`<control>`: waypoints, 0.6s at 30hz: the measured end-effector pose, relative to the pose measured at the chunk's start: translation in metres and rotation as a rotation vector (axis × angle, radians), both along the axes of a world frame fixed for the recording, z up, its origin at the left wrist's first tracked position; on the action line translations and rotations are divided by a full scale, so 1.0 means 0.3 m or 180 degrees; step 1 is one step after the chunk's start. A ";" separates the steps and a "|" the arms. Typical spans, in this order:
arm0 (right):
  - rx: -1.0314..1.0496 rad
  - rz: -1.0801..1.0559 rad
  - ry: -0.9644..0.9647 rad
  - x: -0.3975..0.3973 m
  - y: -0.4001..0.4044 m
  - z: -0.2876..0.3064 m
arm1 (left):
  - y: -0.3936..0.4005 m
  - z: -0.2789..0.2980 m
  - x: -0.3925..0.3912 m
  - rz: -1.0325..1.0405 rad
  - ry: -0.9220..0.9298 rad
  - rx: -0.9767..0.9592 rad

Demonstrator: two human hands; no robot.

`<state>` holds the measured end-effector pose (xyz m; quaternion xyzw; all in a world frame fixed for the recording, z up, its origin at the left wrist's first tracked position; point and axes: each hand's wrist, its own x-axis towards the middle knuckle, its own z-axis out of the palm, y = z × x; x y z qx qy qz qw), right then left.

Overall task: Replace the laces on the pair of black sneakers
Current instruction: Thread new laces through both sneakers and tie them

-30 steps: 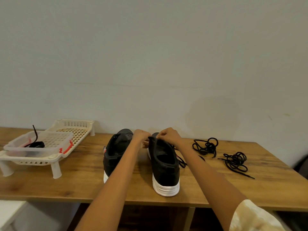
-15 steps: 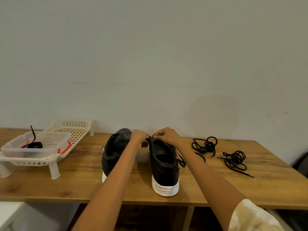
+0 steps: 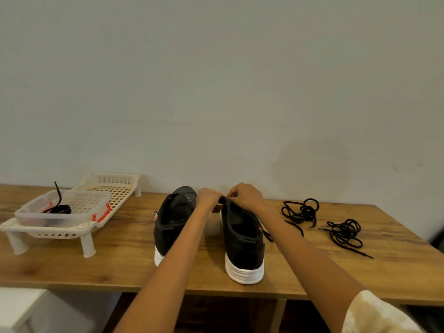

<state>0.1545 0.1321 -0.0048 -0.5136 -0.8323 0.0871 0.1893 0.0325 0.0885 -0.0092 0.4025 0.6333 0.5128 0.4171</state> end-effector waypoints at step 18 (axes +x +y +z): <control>-0.0412 0.0468 0.0458 -0.015 0.010 0.091 | 0.018 -0.003 0.037 0.0743 0.0647 0.0822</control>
